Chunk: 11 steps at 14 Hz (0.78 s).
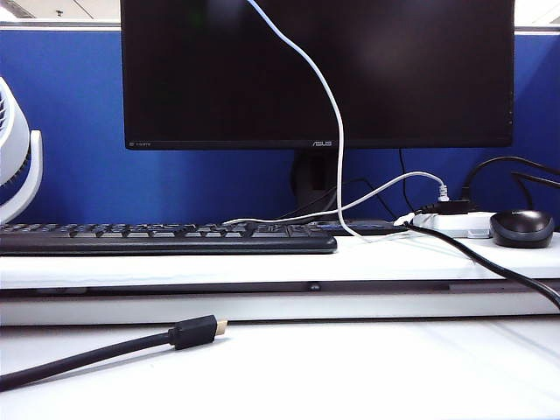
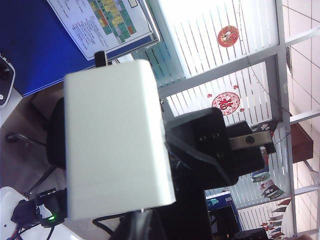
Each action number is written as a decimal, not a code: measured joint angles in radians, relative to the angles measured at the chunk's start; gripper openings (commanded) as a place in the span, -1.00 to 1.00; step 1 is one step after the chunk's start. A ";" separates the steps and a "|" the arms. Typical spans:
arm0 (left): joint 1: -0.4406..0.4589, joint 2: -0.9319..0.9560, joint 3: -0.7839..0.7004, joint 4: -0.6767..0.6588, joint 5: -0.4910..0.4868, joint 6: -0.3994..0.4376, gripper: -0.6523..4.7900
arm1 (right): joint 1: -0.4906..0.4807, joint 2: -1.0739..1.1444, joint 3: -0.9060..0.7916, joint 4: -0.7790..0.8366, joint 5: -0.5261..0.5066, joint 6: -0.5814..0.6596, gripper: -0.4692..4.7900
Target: Pick up the Type-C charging cable and the charging base, insert one end of the Type-C charger into the corresponding slot on the base, and finally place the plugged-in charger back on the table.
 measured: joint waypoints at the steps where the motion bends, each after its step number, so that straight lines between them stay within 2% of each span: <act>1: 0.000 0.000 0.000 0.000 0.000 0.000 -0.78 | 0.000 0.000 0.000 0.000 0.000 0.000 -0.83; 8: 0.000 0.000 0.000 0.000 0.001 -0.019 -0.77 | 0.000 0.000 0.000 0.000 0.001 0.000 -0.83; 9: 0.000 0.000 0.000 0.000 0.001 -0.019 -0.43 | 0.000 0.000 0.000 0.000 0.001 0.000 -0.83; 11: 0.000 0.000 0.000 0.008 0.000 -0.022 -0.35 | 0.000 0.001 0.000 -0.008 0.002 0.001 -0.83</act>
